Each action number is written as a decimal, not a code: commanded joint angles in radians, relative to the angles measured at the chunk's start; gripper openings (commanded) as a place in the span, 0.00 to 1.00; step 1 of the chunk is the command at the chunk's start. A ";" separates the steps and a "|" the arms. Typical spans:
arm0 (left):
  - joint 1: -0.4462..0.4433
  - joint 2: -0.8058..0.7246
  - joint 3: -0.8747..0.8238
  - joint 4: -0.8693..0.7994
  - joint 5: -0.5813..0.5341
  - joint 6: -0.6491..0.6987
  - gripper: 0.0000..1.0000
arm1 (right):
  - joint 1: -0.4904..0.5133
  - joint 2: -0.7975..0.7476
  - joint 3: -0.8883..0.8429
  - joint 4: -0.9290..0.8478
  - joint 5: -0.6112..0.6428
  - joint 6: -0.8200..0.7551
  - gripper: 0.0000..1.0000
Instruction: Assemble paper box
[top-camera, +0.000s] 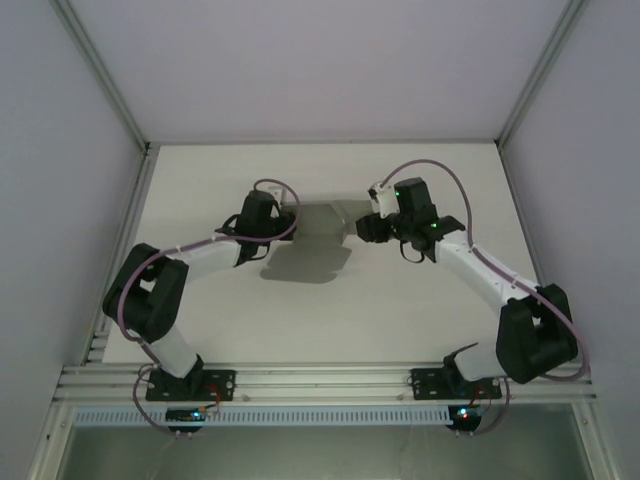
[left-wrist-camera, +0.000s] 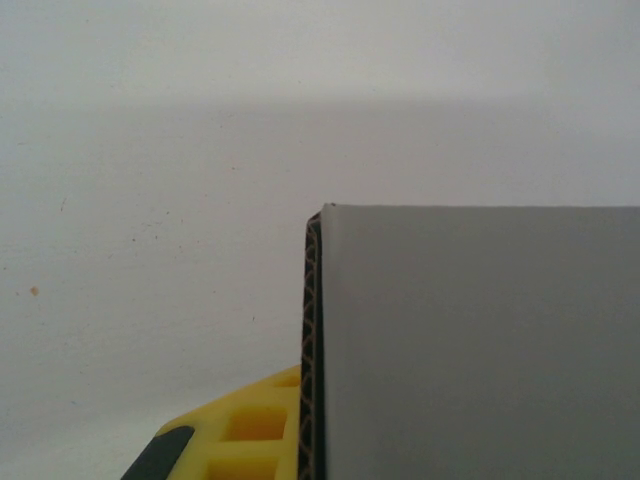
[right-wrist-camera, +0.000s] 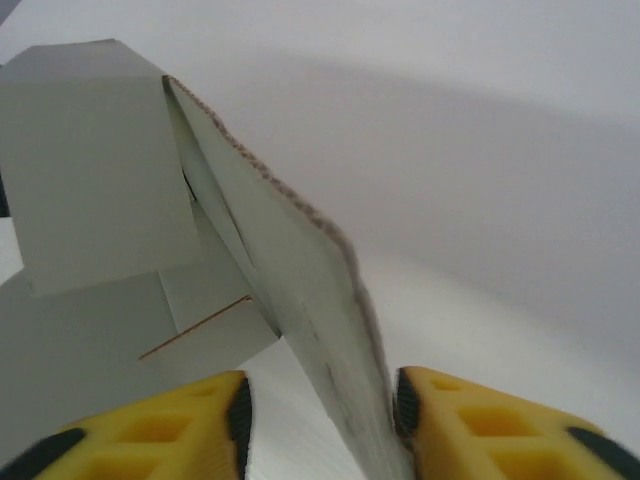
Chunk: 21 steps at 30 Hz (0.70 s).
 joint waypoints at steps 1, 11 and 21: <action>0.001 -0.043 0.004 0.032 0.031 -0.008 0.00 | -0.003 0.021 0.042 0.023 -0.007 -0.002 0.32; -0.004 -0.035 0.010 0.027 0.028 -0.012 0.00 | 0.035 0.050 0.087 -0.022 0.070 0.000 0.00; -0.039 -0.016 0.048 0.001 0.003 -0.007 0.00 | 0.222 0.244 0.327 -0.237 0.543 0.056 0.00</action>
